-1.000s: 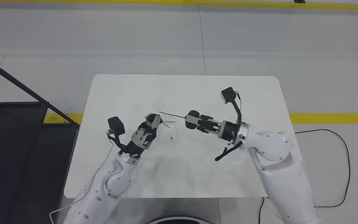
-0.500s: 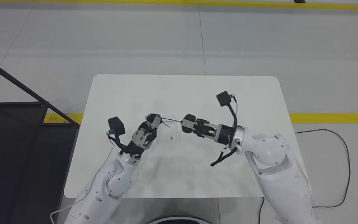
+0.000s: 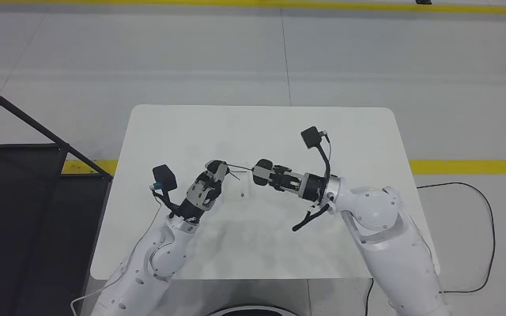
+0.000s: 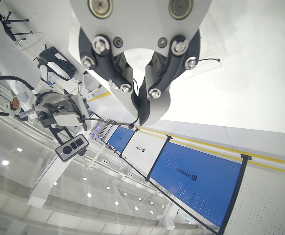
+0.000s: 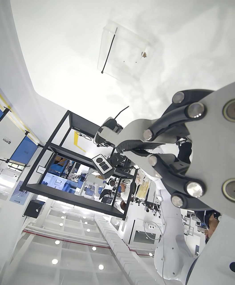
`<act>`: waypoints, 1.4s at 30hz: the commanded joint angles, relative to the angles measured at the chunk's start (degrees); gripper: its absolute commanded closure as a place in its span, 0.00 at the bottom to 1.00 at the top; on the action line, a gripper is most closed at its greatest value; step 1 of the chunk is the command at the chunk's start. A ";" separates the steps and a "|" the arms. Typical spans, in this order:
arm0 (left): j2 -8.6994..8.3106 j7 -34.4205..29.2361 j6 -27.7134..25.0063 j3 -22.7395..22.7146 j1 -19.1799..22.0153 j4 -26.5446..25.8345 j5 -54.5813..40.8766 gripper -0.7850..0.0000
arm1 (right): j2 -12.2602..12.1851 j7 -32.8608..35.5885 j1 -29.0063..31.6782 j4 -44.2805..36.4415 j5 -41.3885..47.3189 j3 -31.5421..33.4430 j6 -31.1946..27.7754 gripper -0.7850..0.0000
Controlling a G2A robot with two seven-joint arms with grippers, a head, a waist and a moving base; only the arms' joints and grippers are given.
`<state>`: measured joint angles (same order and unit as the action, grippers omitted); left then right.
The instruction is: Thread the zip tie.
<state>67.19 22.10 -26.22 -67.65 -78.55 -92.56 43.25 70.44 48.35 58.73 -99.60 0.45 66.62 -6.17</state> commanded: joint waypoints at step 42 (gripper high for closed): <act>0.00 0.00 0.00 0.00 0.00 0.00 0.00 1.00 | -0.54 -0.69 -1.41 1.07 1.71 -1.50 0.86 1.00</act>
<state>67.19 22.10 -26.22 -67.65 -78.55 -92.56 43.25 69.90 47.67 57.38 -98.55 2.18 65.18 -5.37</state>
